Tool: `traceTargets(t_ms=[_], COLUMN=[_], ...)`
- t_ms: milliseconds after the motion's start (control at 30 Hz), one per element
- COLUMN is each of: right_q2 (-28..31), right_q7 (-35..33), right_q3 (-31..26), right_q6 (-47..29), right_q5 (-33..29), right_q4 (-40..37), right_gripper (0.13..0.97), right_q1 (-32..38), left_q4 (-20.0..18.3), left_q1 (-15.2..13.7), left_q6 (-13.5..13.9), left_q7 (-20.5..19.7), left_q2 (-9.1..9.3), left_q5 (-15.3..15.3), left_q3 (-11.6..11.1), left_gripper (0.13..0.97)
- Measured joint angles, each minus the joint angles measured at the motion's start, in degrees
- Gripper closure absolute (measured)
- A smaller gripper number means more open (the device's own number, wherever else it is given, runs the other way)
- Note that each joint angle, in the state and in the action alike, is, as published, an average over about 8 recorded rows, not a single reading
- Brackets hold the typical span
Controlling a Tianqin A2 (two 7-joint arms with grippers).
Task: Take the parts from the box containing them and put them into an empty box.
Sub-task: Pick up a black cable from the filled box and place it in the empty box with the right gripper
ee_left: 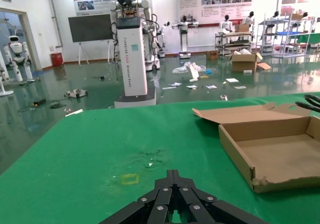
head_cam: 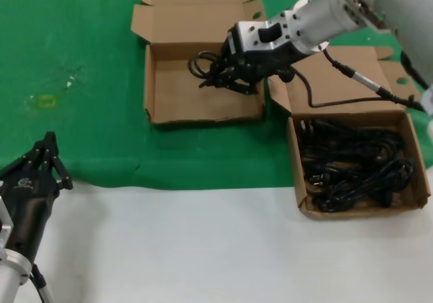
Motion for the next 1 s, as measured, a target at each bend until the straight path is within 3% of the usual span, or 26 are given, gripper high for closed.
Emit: traceTargets(t_ms=[267,433,1000], right_q2=[-0.22,-0.24,-0.26], right_q7=[1.25,3.67,9.24], right_q3=[-13.88,-19.62,-22.78], right_q6=[6.27,9.46,14.92], right_q5=[13.66,19.13,20.71], right_q4=[2.94,5.08,11.11], right_gripper=[0.91,0.91,0.91], right_q1=[-1.4,-1.86,-4.62], left_q4=[0.0,0.0,0.0], left_q1=[0.0,0.0,0.0], left_q6=[0.0,0.0,0.0], left_q7=[0.0,0.0,0.0], left_q2=[0.0,0.0,0.0], left_q5=[0.0,0.0,0.0], left_q3=[0.0,0.0,0.0], left_gripper=[0.953,0.953,0.953])
